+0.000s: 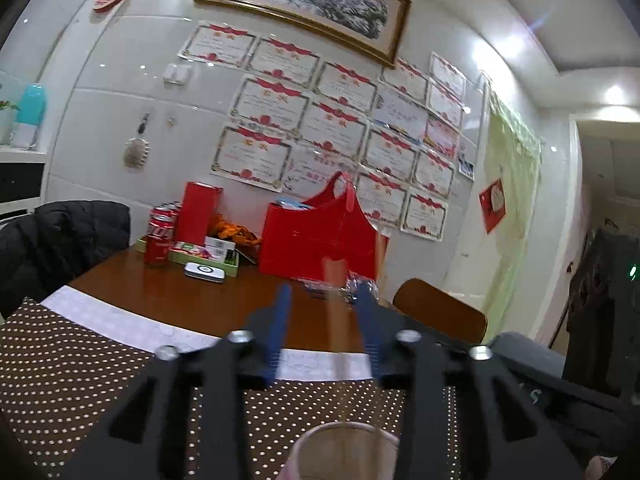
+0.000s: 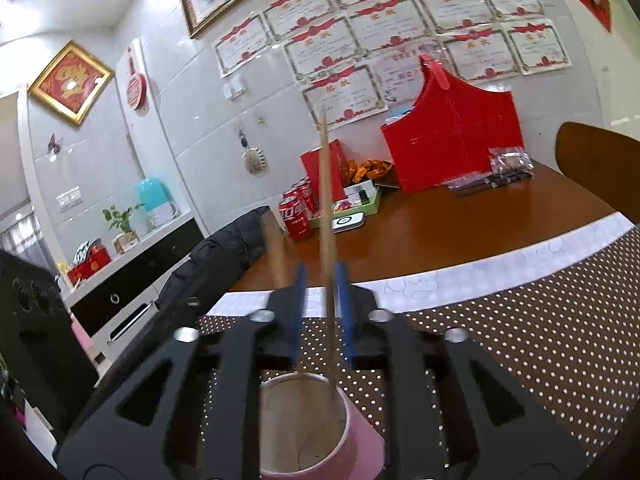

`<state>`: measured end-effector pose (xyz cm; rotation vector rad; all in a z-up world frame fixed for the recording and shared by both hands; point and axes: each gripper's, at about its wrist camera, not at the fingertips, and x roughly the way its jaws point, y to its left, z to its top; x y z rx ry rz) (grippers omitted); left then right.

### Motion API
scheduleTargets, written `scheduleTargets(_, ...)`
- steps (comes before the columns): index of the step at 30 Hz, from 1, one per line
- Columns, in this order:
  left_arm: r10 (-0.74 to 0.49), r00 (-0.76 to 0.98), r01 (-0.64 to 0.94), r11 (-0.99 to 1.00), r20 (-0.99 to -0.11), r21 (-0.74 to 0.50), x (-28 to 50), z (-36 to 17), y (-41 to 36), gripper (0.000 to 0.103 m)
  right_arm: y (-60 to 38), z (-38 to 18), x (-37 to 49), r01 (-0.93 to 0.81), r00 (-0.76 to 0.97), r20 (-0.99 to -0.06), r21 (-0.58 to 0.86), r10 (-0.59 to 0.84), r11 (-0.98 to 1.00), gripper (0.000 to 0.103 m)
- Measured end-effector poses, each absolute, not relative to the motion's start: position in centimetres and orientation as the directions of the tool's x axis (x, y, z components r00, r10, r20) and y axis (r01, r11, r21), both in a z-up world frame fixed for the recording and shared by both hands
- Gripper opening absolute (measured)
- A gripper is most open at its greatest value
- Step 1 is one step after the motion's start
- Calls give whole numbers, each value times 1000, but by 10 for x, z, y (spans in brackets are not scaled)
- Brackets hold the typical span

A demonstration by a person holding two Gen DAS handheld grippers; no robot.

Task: Organize utensils
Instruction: 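Lower both chopsticks into the pink cup and open both tools, then move both open tools back down to the chopstick pile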

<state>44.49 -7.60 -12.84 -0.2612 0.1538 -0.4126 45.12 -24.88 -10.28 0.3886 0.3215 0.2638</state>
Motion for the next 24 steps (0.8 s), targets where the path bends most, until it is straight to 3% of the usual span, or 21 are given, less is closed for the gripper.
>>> scheduleTargets(1,-411,908,371,882,-86,-290,442,-126,-71,47,-253,-102,449,-173,921,-252,422,298,890,64)
scheduleTargets(3,-380,921,341,890,-82,-301,433,-116,-60,68,-261,-100,443,-177,924,-231,450,306,875,83)
scheduleTargets(7,-353,932,320,908,-81,-271,415,-98,-50,77,-266,-87,427,-187,928,-213,440,304,878,97)
scheduleTargets(15,-261,950,230,956,-169,-184,358,-64,-38,94,-270,-57,374,-168,927,-247,401,283,901,97)
scheduleTargets(24,-160,923,117,983,-349,-141,297,-60,-21,94,-262,-53,302,-171,881,-375,315,288,933,97)
